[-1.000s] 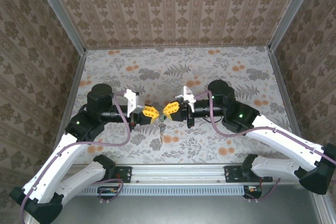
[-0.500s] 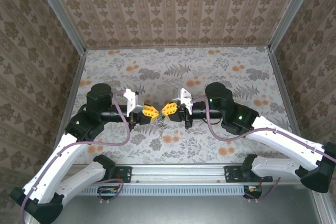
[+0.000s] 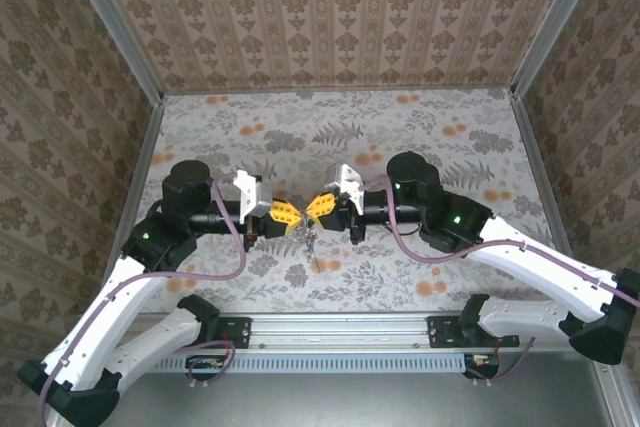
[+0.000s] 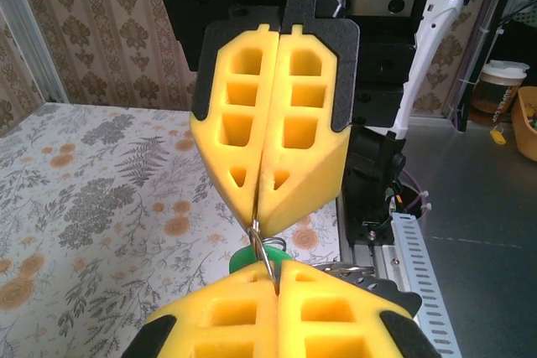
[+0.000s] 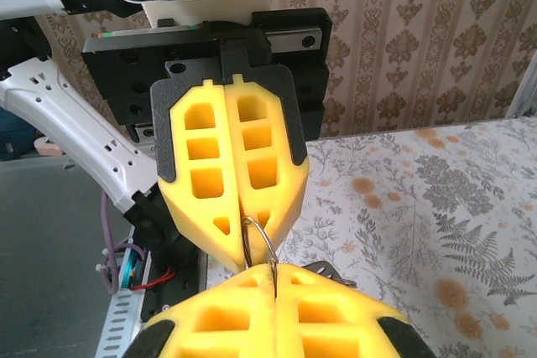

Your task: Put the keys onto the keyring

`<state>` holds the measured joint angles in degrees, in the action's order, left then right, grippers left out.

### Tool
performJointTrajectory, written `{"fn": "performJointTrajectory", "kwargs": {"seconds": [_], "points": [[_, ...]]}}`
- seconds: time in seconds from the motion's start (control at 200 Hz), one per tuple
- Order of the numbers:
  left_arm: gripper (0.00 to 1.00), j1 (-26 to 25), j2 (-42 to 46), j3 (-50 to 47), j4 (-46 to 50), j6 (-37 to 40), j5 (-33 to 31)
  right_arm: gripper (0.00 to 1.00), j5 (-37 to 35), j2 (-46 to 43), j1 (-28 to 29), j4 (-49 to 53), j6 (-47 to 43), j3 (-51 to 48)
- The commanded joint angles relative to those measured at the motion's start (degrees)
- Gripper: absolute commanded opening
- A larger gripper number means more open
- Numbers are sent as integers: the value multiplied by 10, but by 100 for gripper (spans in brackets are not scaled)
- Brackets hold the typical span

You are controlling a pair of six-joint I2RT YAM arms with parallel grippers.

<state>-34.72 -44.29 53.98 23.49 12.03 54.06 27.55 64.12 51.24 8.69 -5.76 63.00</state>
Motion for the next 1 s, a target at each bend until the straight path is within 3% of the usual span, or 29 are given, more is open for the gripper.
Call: {"fn": "performJointTrajectory", "kwargs": {"seconds": [0.0,0.995], "points": [[0,-3,22,7,-39,0,53,0,-26,18,-16,39,21,17],[0,-3,38,5,-35,11,40,0,56,90,-67,188,76,109]]}}
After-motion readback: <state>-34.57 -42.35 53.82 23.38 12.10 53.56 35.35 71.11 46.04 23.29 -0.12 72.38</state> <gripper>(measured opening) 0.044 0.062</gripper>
